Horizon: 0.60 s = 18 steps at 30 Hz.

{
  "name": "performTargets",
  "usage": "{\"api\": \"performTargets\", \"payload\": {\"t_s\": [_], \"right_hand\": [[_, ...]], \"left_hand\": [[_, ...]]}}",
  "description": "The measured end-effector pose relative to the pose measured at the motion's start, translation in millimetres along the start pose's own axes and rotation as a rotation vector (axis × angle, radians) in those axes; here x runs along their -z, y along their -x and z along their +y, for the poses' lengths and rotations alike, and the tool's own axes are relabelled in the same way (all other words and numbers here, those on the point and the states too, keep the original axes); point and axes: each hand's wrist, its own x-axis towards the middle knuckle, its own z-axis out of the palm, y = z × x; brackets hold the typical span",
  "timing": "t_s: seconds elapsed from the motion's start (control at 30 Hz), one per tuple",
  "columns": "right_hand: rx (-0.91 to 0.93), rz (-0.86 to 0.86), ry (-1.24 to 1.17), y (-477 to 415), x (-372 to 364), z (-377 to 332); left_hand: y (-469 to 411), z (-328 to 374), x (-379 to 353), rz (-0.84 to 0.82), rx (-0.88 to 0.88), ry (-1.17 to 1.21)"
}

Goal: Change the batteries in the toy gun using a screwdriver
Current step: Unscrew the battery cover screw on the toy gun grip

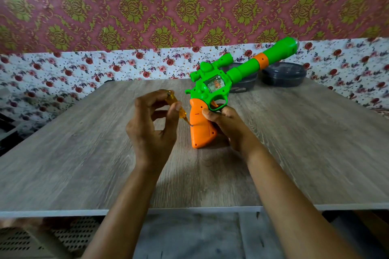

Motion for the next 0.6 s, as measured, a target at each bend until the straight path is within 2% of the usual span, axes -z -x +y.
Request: {"api": "performTargets", "payload": {"t_s": [0.6], "right_hand": [[0.018, -0.014, -0.005, -0.1, 1.0, 0.6]], "left_hand": [[0.7, 0.6, -0.8, -0.007, -0.018, 0.007]]}}
